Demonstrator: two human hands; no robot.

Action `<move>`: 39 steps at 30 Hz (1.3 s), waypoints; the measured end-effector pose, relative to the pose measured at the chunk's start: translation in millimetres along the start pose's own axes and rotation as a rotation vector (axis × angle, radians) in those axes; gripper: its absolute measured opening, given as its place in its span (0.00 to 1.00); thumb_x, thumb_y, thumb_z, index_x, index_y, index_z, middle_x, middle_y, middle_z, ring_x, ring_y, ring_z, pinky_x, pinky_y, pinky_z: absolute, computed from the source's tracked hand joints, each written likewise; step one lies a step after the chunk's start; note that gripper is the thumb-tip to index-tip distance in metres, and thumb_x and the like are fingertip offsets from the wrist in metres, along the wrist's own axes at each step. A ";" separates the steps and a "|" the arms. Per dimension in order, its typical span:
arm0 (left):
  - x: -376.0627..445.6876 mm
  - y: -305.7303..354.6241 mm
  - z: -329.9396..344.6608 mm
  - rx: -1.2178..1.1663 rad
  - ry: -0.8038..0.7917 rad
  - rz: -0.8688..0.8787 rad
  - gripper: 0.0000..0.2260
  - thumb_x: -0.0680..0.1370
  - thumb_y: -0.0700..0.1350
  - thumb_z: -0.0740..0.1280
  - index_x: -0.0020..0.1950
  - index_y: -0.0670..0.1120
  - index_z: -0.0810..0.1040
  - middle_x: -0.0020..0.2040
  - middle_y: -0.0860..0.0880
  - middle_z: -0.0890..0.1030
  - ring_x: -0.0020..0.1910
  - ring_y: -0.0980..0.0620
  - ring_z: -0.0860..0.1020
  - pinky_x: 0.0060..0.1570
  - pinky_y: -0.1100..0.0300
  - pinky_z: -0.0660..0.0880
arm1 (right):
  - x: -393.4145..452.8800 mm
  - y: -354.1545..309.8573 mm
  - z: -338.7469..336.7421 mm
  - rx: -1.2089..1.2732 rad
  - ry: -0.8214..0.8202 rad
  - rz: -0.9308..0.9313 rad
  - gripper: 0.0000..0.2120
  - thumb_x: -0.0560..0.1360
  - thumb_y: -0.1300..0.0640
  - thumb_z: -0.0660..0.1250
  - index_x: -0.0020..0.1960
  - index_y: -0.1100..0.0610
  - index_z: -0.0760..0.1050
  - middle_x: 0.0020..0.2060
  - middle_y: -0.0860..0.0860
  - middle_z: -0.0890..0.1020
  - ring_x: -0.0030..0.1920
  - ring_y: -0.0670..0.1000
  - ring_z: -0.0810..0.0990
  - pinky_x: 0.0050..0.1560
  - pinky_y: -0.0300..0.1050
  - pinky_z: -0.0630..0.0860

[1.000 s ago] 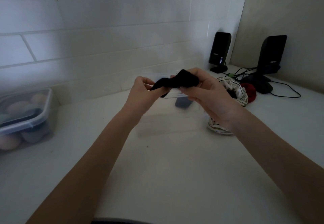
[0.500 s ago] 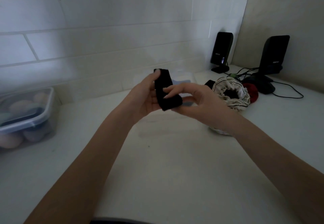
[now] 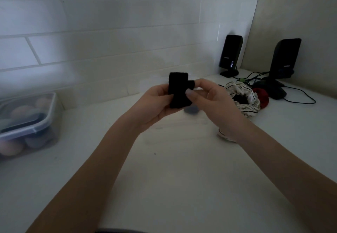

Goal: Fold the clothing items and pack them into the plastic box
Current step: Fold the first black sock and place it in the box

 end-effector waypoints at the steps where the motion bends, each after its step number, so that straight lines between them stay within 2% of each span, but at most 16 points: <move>1: -1.0 0.2 2.7 0.005 -0.013 0.008 0.14 0.77 0.30 0.58 0.52 0.44 0.79 0.45 0.50 0.86 0.46 0.54 0.83 0.50 0.63 0.79 | -0.3 -1.5 -2.8 0.020 0.045 -0.003 0.05 0.75 0.61 0.67 0.42 0.53 0.77 0.33 0.57 0.82 0.34 0.53 0.72 0.30 0.35 0.68; 5: -2.5 -0.5 8.0 0.062 -0.025 0.009 0.12 0.78 0.33 0.59 0.52 0.46 0.79 0.45 0.51 0.86 0.48 0.53 0.83 0.48 0.62 0.80 | -0.4 -4.5 -8.4 0.090 0.136 -0.006 0.06 0.76 0.64 0.64 0.42 0.58 0.74 0.24 0.44 0.81 0.25 0.38 0.76 0.28 0.27 0.69; 8: -1.8 -1.5 9.2 0.041 -0.036 -0.044 0.09 0.80 0.39 0.59 0.54 0.45 0.78 0.47 0.48 0.86 0.49 0.49 0.84 0.49 0.60 0.80 | -0.9 -4.6 -7.8 0.078 0.121 0.008 0.04 0.78 0.62 0.62 0.45 0.59 0.72 0.25 0.44 0.82 0.26 0.39 0.77 0.28 0.29 0.72; 12: -1.3 -5.8 10.5 -0.051 -0.098 -0.148 0.10 0.79 0.39 0.59 0.56 0.44 0.77 0.49 0.48 0.85 0.48 0.50 0.84 0.46 0.63 0.80 | -4.3 -10.3 -3.9 0.083 0.082 -0.014 0.03 0.79 0.61 0.60 0.47 0.57 0.70 0.33 0.51 0.83 0.35 0.47 0.80 0.34 0.34 0.75; 14: -2.2 -6.8 8.8 -0.106 -0.123 -0.172 0.11 0.77 0.34 0.59 0.57 0.41 0.76 0.49 0.46 0.85 0.48 0.52 0.84 0.47 0.65 0.79 | -4.6 -12.1 -0.3 0.062 0.043 -0.030 0.02 0.78 0.60 0.61 0.46 0.56 0.71 0.37 0.55 0.83 0.38 0.52 0.79 0.39 0.44 0.74; 16: -2.5 -6.3 4.9 -0.128 -0.110 -0.164 0.13 0.76 0.30 0.59 0.57 0.40 0.76 0.47 0.47 0.85 0.45 0.54 0.84 0.47 0.65 0.79 | -4.8 -10.9 3.3 0.053 -0.009 -0.036 0.03 0.74 0.61 0.62 0.46 0.56 0.72 0.39 0.59 0.82 0.40 0.56 0.75 0.42 0.51 0.68; 19: -2.6 -5.5 0.8 -0.127 -0.060 -0.157 0.11 0.76 0.29 0.58 0.51 0.38 0.77 0.40 0.48 0.85 0.39 0.56 0.84 0.41 0.66 0.80 | -7.6 -12.2 7.1 -0.020 -0.131 -0.071 0.13 0.65 0.67 0.58 0.48 0.58 0.73 0.46 0.59 0.81 0.48 0.54 0.78 0.48 0.47 0.72; 21: -1.1 -5.3 -3.2 -0.157 -0.018 -0.154 0.10 0.76 0.31 0.58 0.50 0.37 0.77 0.39 0.47 0.85 0.38 0.55 0.84 0.40 0.67 0.79 | -10.5 -14.6 8.3 -0.188 -0.206 -0.133 0.17 0.64 0.67 0.62 0.51 0.57 0.74 0.53 0.54 0.82 0.58 0.48 0.78 0.57 0.44 0.73; 23: 0.3 -5.5 -8.1 -0.201 0.026 -0.155 0.10 0.76 0.32 0.58 0.51 0.37 0.77 0.38 0.47 0.85 0.38 0.55 0.84 0.39 0.66 0.80 | -11.3 -14.4 7.7 -0.401 -0.214 -0.208 0.19 0.65 0.68 0.66 0.53 0.53 0.75 0.56 0.48 0.81 0.60 0.44 0.76 0.63 0.43 0.71; 25: 1.3 -6.0 -9.7 -0.189 0.042 -0.158 0.11 0.76 0.32 0.58 0.54 0.37 0.77 0.40 0.46 0.84 0.37 0.55 0.83 0.40 0.66 0.80 | -10.9 -13.6 6.3 -0.522 -0.147 -0.270 0.17 0.66 0.67 0.70 0.51 0.50 0.76 0.54 0.46 0.82 0.57 0.43 0.77 0.60 0.41 0.72; 27: 2.0 -7.1 -8.4 -0.173 0.042 -0.160 0.13 0.76 0.32 0.57 0.59 0.35 0.75 0.45 0.44 0.83 0.38 0.55 0.83 0.43 0.66 0.80 | -8.0 -10.1 2.3 -0.539 -0.074 -0.274 0.10 0.68 0.61 0.72 0.49 0.54 0.79 0.51 0.49 0.84 0.54 0.48 0.80 0.58 0.46 0.74; 29: 2.3 -7.6 -6.8 -0.182 0.056 -0.164 0.15 0.77 0.32 0.57 0.62 0.35 0.73 0.47 0.43 0.82 0.38 0.55 0.83 0.41 0.66 0.80 | -4.3 -6.5 -2.1 -0.512 -0.020 -0.206 0.11 0.69 0.54 0.71 0.49 0.57 0.80 0.47 0.52 0.84 0.51 0.51 0.81 0.55 0.50 0.76; 32: 3.0 -3.3 -8.4 -0.094 0.085 -0.086 0.13 0.77 0.31 0.58 0.57 0.40 0.77 0.45 0.45 0.84 0.39 0.55 0.83 0.41 0.65 0.80 | 0.3 -0.5 -4.7 -0.345 0.014 -0.089 0.08 0.72 0.54 0.70 0.49 0.56 0.80 0.46 0.50 0.83 0.44 0.40 0.80 0.46 0.36 0.76; 34: 2.0 0.4 -8.1 0.015 0.084 -0.017 0.13 0.76 0.30 0.61 0.53 0.43 0.79 0.45 0.46 0.85 0.43 0.53 0.84 0.45 0.64 0.80 | 2.0 2.1 -5.4 -0.260 0.057 -0.033 0.07 0.74 0.56 0.68 0.46 0.60 0.78 0.42 0.54 0.80 0.36 0.39 0.76 0.38 0.29 0.72; 37: -0.6 2.5 -1.5 0.079 0.050 0.026 0.13 0.76 0.31 0.61 0.53 0.45 0.79 0.46 0.46 0.85 0.48 0.50 0.84 0.47 0.62 0.80 | 3.3 4.8 -8.1 -0.215 0.090 0.011 0.19 0.74 0.49 0.65 0.45 0.67 0.76 0.34 0.59 0.76 0.34 0.46 0.71 0.36 0.39 0.67; 39: -0.7 2.8 0.2 0.112 0.062 0.041 0.14 0.76 0.31 0.61 0.52 0.46 0.79 0.44 0.47 0.86 0.47 0.51 0.84 0.46 0.62 0.80 | 4.4 7.4 -9.4 -0.222 0.090 0.057 0.16 0.76 0.51 0.65 0.45 0.66 0.78 0.32 0.55 0.74 0.32 0.45 0.69 0.34 0.40 0.65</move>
Point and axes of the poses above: each hand's wrist, its own x-axis towards the middle knuckle, its own z-axis out of the palm, y = z × x, the point moved 6 cm from there along x, towards the middle knuckle
